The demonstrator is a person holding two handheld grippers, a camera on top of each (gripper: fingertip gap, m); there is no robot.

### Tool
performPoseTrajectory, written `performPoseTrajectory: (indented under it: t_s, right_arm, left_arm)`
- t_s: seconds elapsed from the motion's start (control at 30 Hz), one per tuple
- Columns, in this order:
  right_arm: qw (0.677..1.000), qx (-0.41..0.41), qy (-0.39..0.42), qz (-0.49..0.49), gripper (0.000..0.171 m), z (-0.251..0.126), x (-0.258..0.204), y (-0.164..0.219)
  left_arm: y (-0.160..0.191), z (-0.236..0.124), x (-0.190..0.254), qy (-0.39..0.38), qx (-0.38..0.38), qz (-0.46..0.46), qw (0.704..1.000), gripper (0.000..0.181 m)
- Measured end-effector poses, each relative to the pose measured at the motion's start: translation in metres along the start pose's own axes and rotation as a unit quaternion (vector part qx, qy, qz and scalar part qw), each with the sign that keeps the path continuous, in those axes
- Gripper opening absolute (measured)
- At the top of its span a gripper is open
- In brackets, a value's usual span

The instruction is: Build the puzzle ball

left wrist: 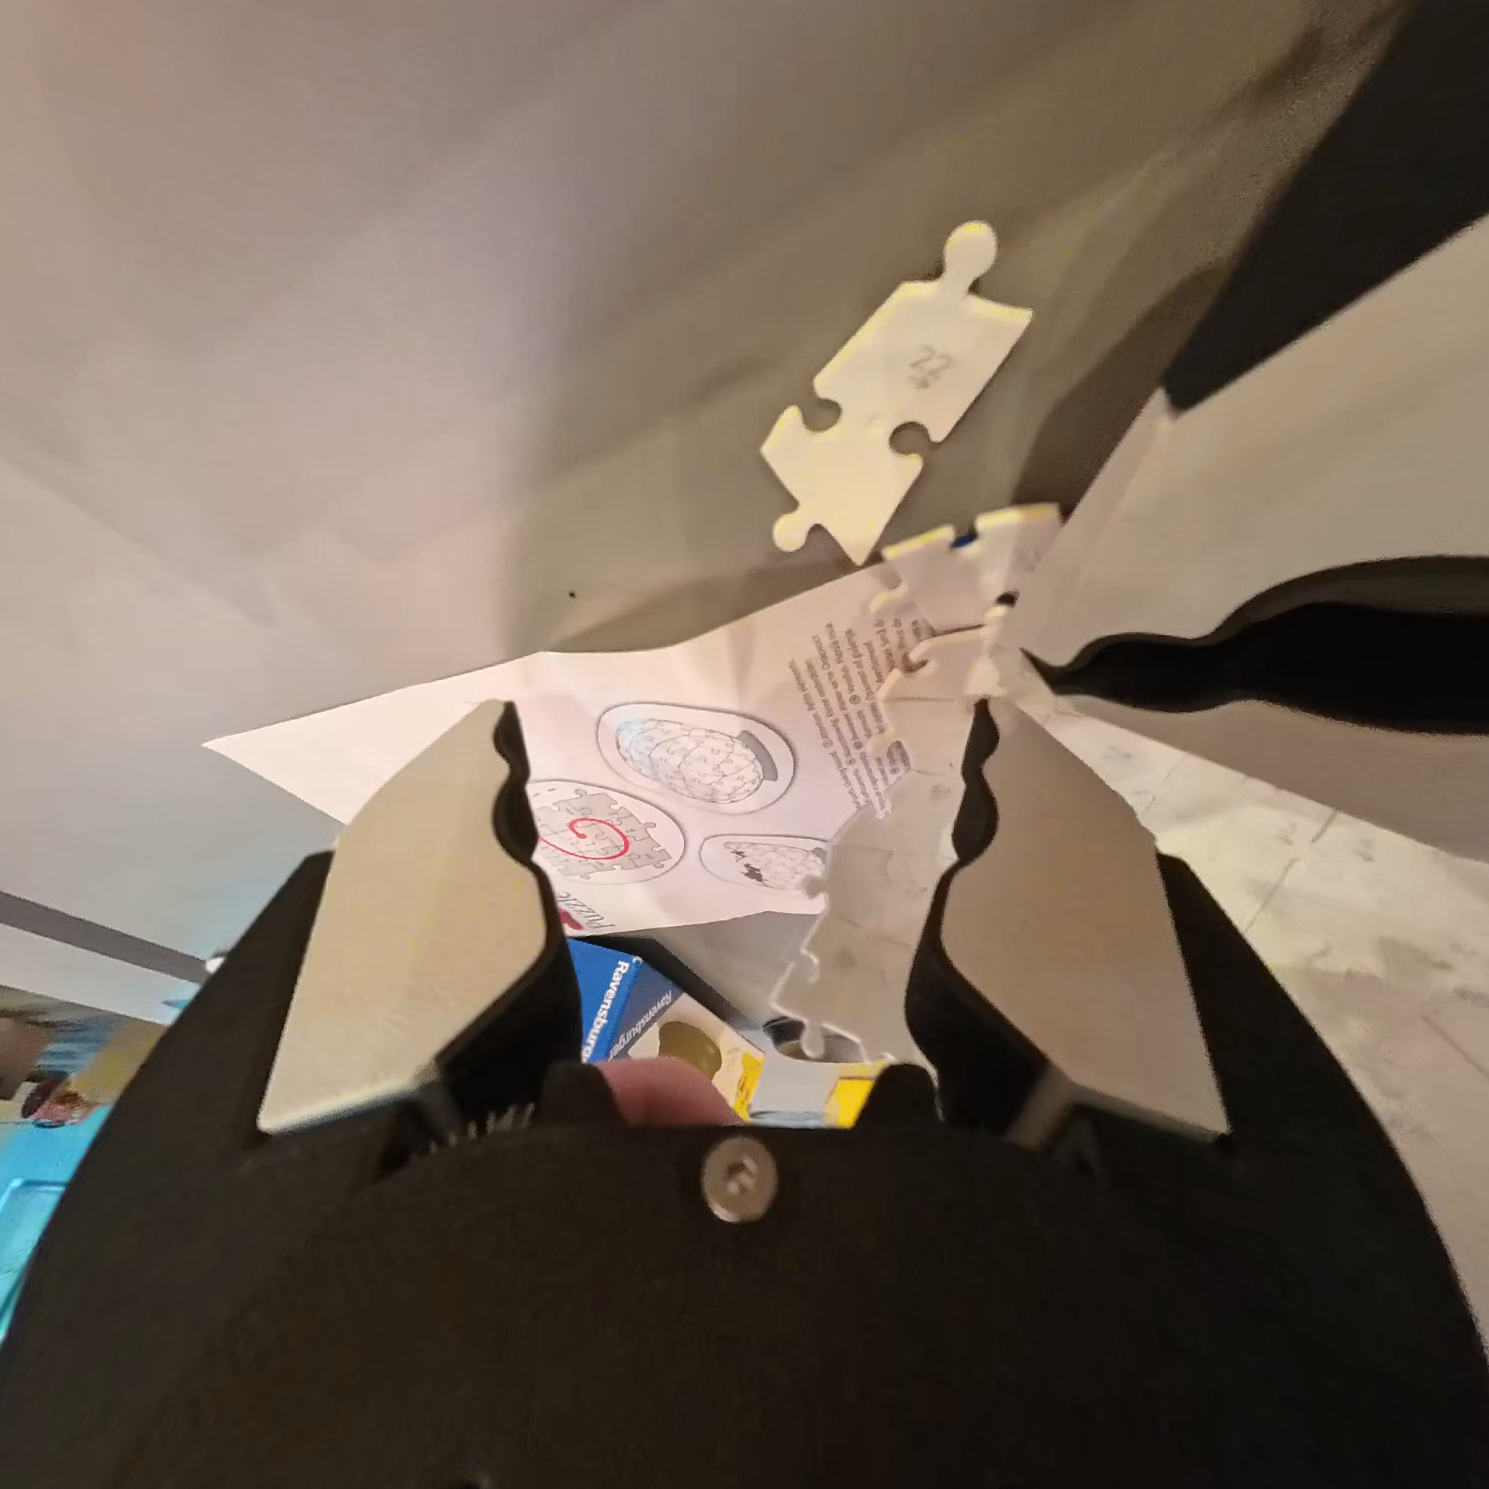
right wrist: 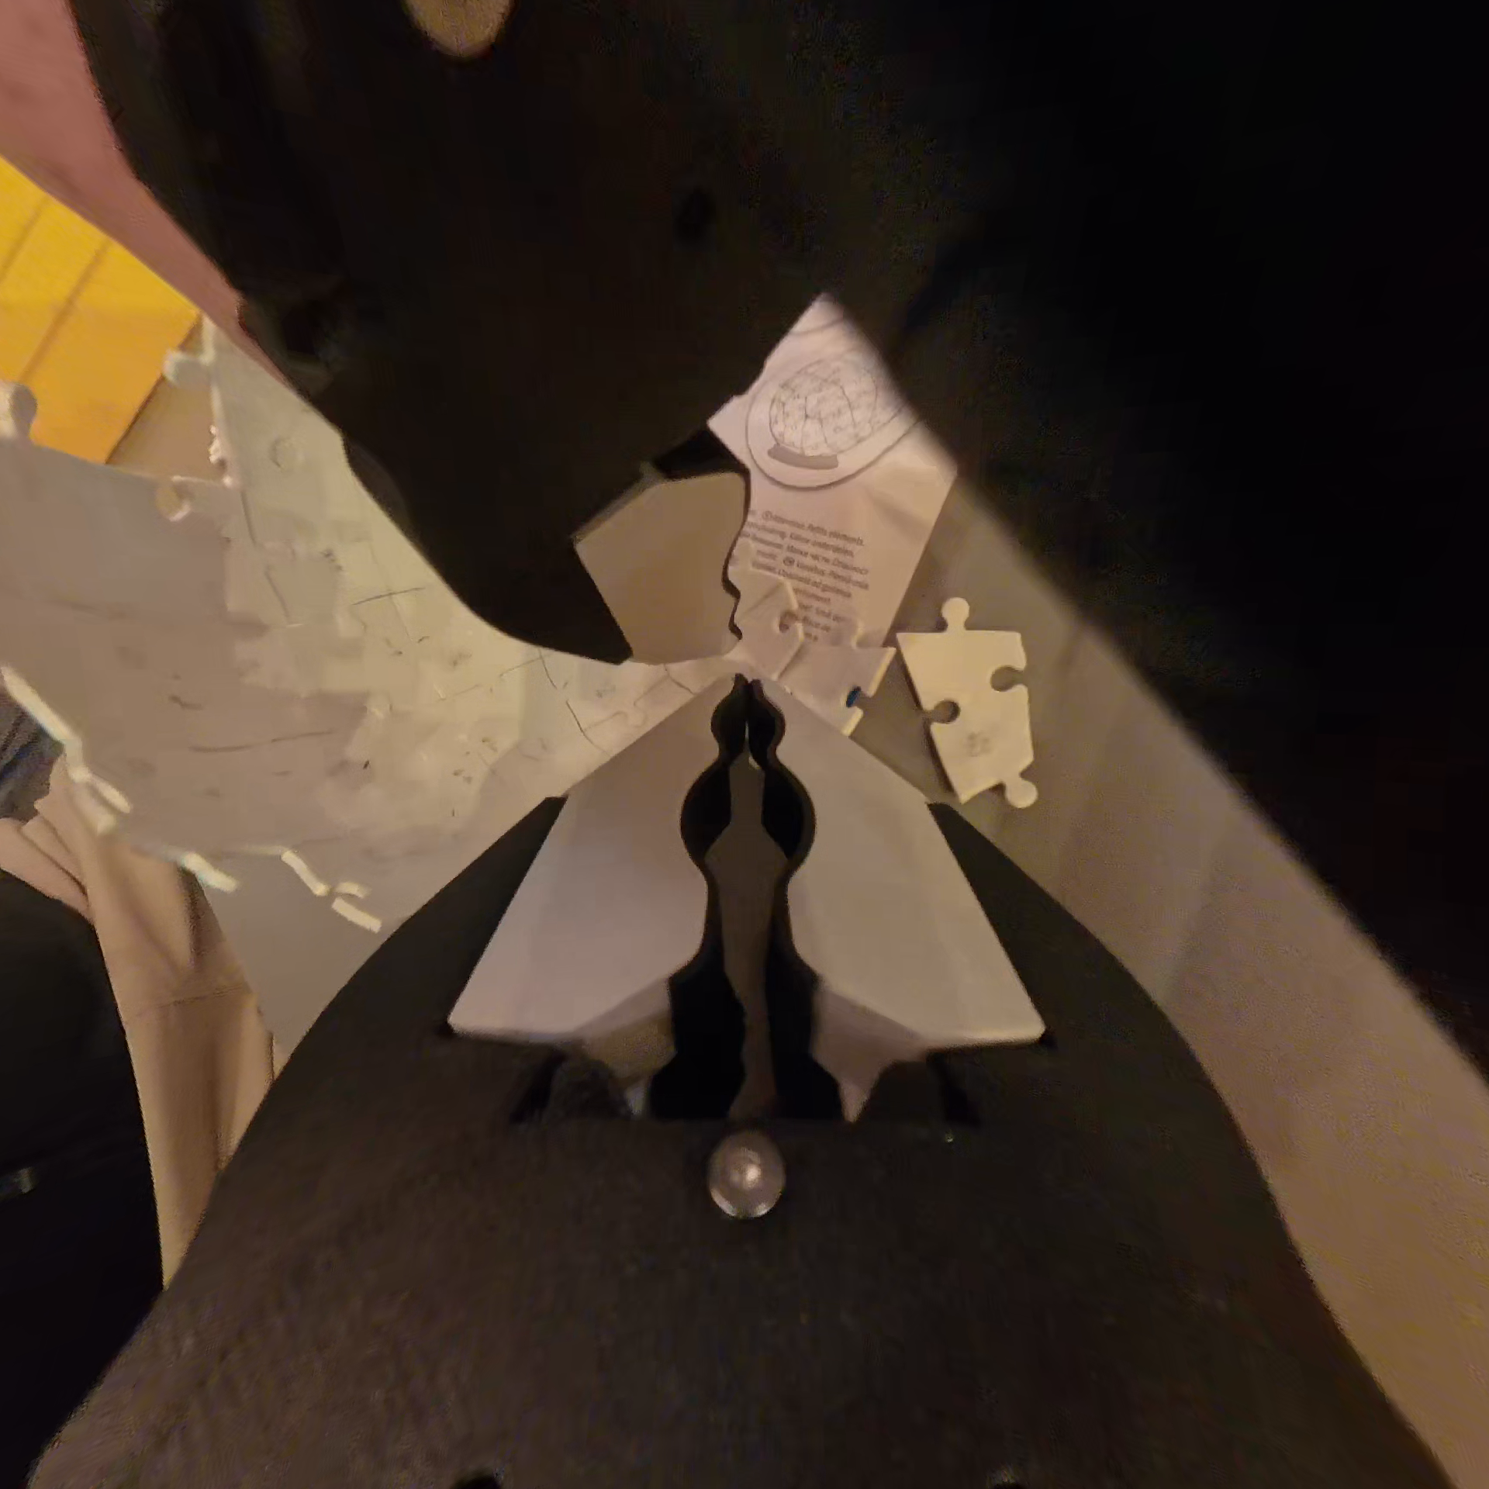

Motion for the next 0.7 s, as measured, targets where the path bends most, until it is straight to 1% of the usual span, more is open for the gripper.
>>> performPoseTrajectory:
  t_s: [0.1, 0.2, 0.3, 0.4, 0.53, 0.7]
  right_arm:
    - [1.000, 0.016, -0.010, 0.007, 0.000, -0.004, 0.000, -0.003]
    - [0.999, 0.037, 0.012, 0.004, 0.000, -0.013, 0.008, -0.006]
    - [0.999, 0.014, 0.031, -0.023, 0.000, -0.013, 0.011, -0.001]
    - [0.999, 0.019, 0.027, -0.028, 0.000, -0.014, 0.010, -0.002]
    - [0.997, 0.010, 0.037, -0.070, 0.000, -0.009, 0.007, -0.004]
    - [0.996, 0.003, 0.046, -0.076, 0.000, -0.006, 0.010, -0.004]
  left_arm:
    - [-0.001, -0.001, 0.001, -0.004, -0.017, 0.004, 1.000, 0.099]
    - [-0.003, -0.002, 0.002, -0.012, -0.038, 0.014, 0.999, 0.099]
    - [-0.004, -0.001, 0.000, -0.011, -0.052, 0.014, 0.999, 0.101]
    - [-0.004, -0.001, 0.001, -0.008, -0.058, 0.009, 0.998, 0.101]
    - [-0.004, 0.000, 0.000, -0.003, -0.070, 0.009, 0.997, 0.102]
    - [-0.005, 0.000, -0.001, -0.007, -0.081, 0.013, 0.997, 0.105]
Point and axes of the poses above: each gripper's, where its closed fingertips meet, z out along the fingers, y out of its underside, x = y × z across the jaws, the point moved 2 cm from there along -z, back along the fingers, and after that the axes turned 1 degree about -z, right-handed, at the moved point
